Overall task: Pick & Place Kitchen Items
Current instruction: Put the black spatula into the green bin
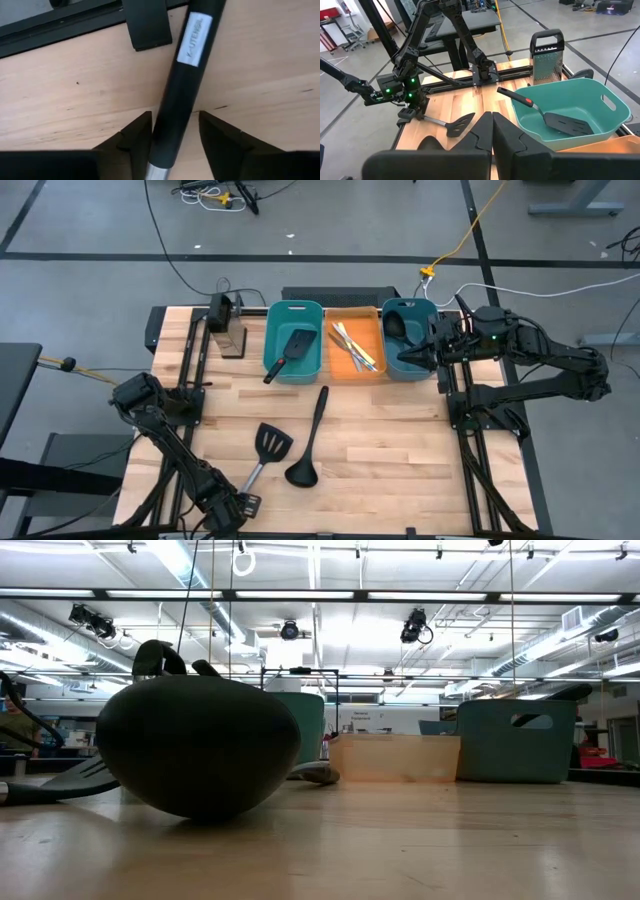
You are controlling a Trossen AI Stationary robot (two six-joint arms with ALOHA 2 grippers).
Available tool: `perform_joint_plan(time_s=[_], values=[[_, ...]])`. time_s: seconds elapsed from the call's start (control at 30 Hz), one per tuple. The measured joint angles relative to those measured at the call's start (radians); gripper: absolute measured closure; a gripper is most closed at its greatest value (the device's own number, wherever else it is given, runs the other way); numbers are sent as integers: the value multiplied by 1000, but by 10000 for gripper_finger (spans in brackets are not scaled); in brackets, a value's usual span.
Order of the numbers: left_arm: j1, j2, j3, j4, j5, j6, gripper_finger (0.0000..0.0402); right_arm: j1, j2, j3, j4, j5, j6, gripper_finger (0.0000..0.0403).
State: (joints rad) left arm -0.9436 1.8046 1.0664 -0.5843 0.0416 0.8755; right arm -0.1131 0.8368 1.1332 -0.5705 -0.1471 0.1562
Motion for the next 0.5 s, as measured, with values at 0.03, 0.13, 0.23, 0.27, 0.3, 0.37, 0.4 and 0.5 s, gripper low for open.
perform_joint_plan(time_s=[0.03,0.13,0.23,0.27,0.3,0.37,0.4,0.5], values=[[0,0,0,0,4,-2,241,0,0,0,0,0,0,396],[0,0,0,0,6,-6,261,0,0,0,0,0,0,396],[0,0,0,1,5,-5,278,0,0,0,0,0,0,396],[0,0,0,1,5,-4,282,0,0,0,0,0,0,396],[0,0,0,1,4,-3,286,0,0,0,0,0,0,396],[0,0,0,1,5,-3,292,0,0,0,0,0,0,396],[0,0,0,1,5,-3,294,0,0,0,0,0,0,396],[0,0,0,1,6,-4,294,0,0,0,0,0,0,396]])
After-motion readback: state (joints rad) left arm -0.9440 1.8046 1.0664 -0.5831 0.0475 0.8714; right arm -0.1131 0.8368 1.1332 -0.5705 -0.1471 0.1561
